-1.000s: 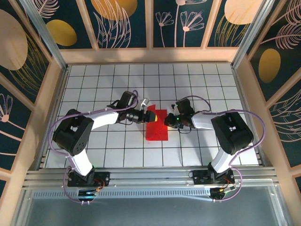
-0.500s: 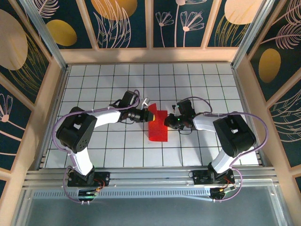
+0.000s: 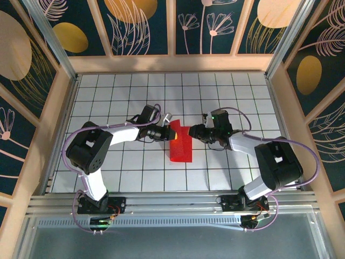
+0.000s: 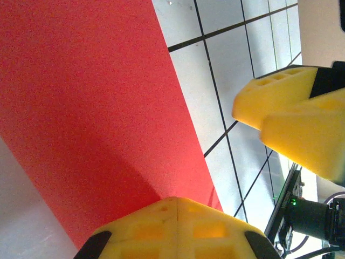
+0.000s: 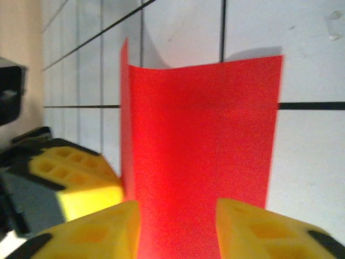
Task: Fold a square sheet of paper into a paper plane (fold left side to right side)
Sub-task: First fold in half a square sheet of paper at the center of the table.
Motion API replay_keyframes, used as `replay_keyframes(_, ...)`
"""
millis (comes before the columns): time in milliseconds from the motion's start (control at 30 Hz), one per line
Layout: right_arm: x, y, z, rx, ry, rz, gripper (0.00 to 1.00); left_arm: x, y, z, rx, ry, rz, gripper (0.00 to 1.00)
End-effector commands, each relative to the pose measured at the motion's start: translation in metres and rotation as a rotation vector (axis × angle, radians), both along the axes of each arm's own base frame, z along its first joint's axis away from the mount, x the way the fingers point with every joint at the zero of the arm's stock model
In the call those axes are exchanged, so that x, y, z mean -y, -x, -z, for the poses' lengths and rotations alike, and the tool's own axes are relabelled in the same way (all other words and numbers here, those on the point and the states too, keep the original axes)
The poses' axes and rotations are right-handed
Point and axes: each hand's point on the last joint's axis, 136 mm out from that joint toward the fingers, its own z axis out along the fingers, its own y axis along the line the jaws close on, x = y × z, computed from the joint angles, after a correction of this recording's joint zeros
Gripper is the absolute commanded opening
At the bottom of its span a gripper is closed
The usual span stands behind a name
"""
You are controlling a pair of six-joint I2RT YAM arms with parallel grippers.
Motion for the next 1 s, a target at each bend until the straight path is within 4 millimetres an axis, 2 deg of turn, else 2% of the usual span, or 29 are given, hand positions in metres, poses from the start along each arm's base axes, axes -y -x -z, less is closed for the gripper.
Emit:
replay_keyframes(0,-0.020,0.010,-0.025,0.043,-0.147,-0.089,0.53,0.003,0.001,0.002,0.001,-0.008,0.016,0.00)
replay_keyframes(167,-0.030,0.008,-0.016,0.015,-0.159,-0.102,0.55,0.004,0.002,0.001,0.004,-0.006,0.019,0.00)
replay_keyframes(333,-0.037,0.004,0.000,-0.012,-0.131,-0.114,0.52,0.004,0.002,0.001,0.003,-0.002,0.023,0.00)
replay_keyframes(600,-0.048,0.003,-0.004,0.000,-0.178,-0.143,0.41,0.005,0.004,0.002,0.003,-0.004,0.032,0.00)
replay_keyframes(833,-0.049,0.004,-0.002,0.000,-0.177,-0.138,0.21,0.005,0.003,-0.004,0.018,0.003,0.029,0.00)
replay_keyframes(967,-0.046,0.003,0.000,0.004,-0.144,-0.129,0.00,0.004,0.002,-0.013,0.036,0.006,0.025,0.02)
